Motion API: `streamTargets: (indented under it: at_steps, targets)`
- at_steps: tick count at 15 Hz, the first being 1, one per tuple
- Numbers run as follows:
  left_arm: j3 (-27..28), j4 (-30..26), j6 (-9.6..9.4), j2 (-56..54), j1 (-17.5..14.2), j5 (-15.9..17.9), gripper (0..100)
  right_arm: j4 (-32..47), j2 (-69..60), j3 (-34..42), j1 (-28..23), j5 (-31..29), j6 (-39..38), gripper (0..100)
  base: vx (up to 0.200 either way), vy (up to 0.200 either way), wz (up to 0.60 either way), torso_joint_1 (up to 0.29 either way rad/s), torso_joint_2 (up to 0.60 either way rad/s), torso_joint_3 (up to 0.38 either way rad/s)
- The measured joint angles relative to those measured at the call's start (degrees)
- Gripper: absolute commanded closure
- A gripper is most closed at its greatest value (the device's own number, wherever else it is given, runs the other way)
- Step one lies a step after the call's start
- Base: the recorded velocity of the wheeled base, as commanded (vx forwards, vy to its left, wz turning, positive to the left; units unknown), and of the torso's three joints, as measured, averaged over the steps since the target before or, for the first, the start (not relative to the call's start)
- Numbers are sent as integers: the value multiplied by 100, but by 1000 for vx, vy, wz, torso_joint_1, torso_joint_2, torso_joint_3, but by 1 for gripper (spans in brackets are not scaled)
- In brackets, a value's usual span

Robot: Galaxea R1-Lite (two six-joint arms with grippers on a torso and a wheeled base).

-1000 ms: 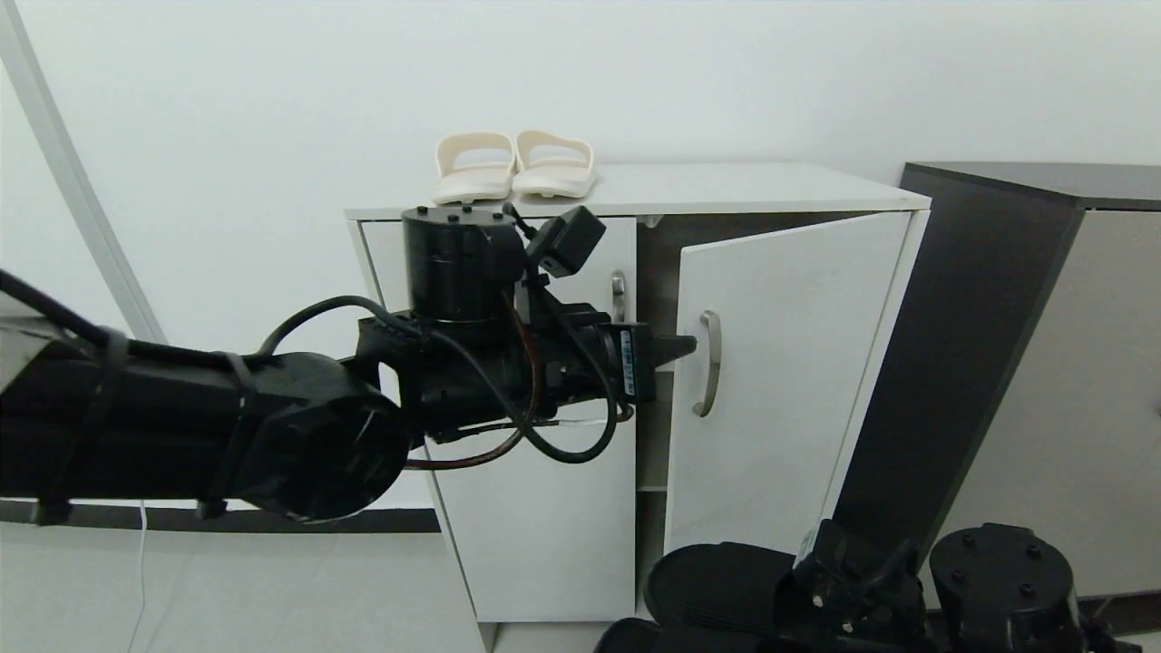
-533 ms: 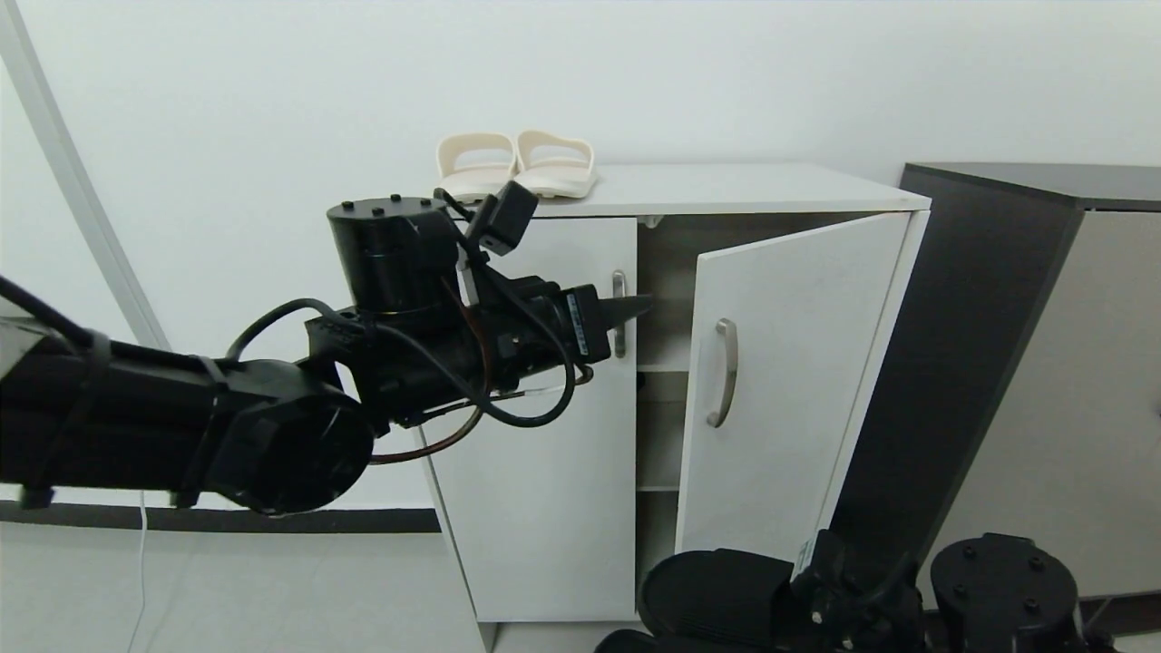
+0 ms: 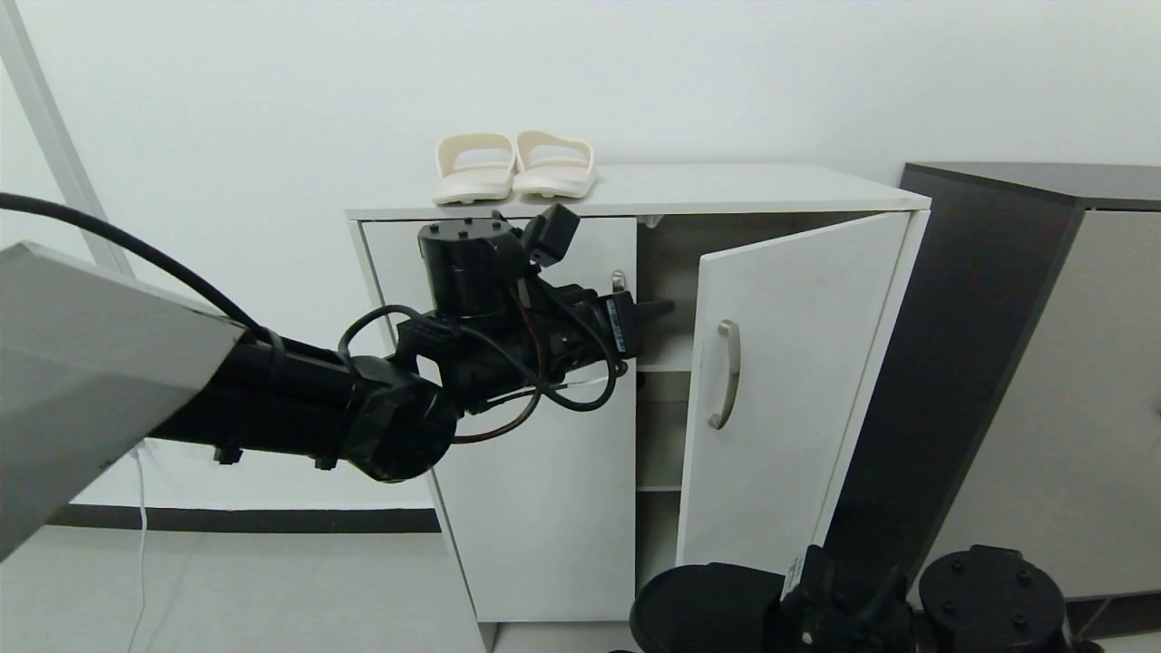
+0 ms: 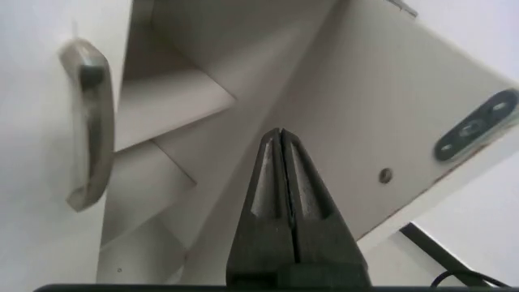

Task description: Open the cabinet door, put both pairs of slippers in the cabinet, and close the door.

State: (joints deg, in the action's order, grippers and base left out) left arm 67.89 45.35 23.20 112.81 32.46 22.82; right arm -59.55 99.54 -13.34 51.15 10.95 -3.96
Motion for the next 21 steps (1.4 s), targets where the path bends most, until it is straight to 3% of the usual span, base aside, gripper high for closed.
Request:
streamTargets:
  at_steps: [5, 7, 10, 12, 17, 21]
  targets:
    - [93, 22, -5, 168, 116, -9, 100, -4, 51, 39, 144, -15, 5, 100, -200, 0, 0, 2, 1, -1]
    - [61, 61, -43, 182, 301, -16, 100, 0, 55, 77, 215, -74, 96, 100, -200, 0, 0, -2, 5, 5]
    - [-308, 384, -166, 26, 767, -5, 100, -4, 62, 122, 325, -176, 176, 100, 0, 0, 0, 0, 0, 0]
    - [-435, 422, -169, -83, 905, 13, 100, -4, 66, 130, 352, -176, 178, 100, 0, 0, 0, 0, 0, 0]
    - [-505, 440, -169, -151, 857, -5, 100, -11, 66, 130, 358, -173, 165, 100, 0, 0, 0, 0, 0, 0]
    - [-640, 569, -167, -313, 596, -7, 100, -17, 90, 63, 236, -191, 128, 100, 0, 0, 0, 0, 0, 0]
